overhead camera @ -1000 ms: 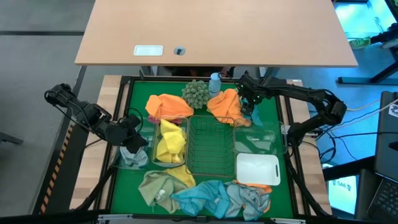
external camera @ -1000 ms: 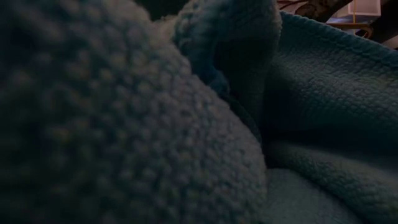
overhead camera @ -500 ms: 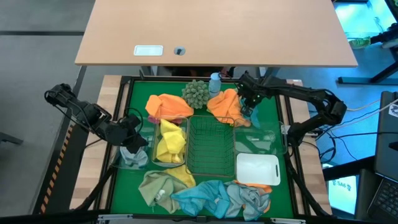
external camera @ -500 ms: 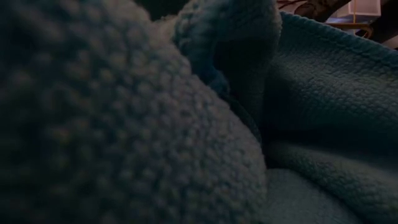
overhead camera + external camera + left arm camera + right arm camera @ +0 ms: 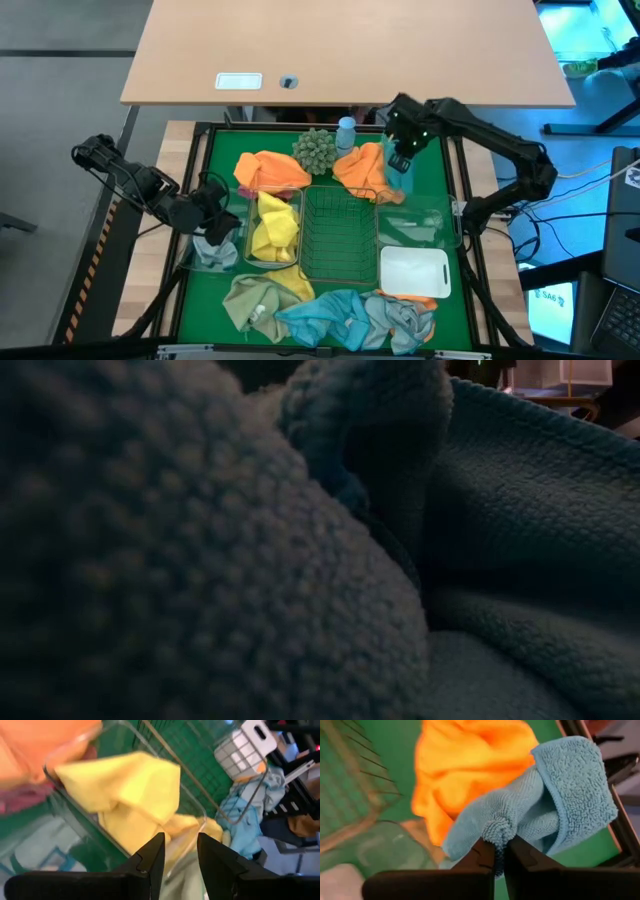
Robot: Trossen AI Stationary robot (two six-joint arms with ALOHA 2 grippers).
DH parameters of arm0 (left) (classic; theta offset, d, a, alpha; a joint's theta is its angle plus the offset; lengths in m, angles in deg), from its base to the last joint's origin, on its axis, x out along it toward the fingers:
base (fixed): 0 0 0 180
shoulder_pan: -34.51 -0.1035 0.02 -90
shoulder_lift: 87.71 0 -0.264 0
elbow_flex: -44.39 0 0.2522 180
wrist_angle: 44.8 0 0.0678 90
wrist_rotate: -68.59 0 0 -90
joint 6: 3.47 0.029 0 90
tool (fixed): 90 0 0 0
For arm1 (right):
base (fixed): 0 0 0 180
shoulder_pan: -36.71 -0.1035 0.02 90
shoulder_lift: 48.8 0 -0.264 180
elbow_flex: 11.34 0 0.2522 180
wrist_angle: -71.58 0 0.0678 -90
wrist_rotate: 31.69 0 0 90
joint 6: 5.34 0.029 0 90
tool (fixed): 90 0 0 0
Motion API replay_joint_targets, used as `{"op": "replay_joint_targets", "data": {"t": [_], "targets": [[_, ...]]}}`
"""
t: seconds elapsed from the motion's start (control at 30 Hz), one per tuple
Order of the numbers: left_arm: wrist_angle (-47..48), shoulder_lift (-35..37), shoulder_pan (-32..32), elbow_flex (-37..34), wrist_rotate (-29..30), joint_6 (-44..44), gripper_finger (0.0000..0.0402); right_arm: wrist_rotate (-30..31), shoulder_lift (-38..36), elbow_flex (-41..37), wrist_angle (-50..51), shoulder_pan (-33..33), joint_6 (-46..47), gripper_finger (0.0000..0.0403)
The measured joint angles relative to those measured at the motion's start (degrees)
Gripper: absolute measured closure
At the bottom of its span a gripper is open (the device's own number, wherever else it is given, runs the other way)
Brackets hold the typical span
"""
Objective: Sort microfiber towel by color & place in baskets
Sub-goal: Put the top right blue towel into the left transparent bin
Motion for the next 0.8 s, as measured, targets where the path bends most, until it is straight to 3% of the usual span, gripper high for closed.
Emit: {"op": "replay_joint_targets", "data": {"t": [0.23,0.43,0.63,0.8], "targets": [[-3.07,0.0,0.01,0.0,6.27,7.45,0.0292,-4.76,0.0,11.72,6.12,0.0,0.0,0.0394],[-7.43,0.0,0.02,0.02,15.43,15.27,0.0292,-10.92,-0.02,18.57,6.87,0.0,0.0,0.0389],[-13.28,0.0,0.0,0.02,25.02,24.54,0.0292,-18.16,-0.02,21.04,6.09,-0.4,0.0,0.0397],[-19.39,-1.36,-0.66,0.02,31.97,34.69,0.0292,-19.12,-0.02,21.04,3.26,-4.85,0.0,0.039]]}}
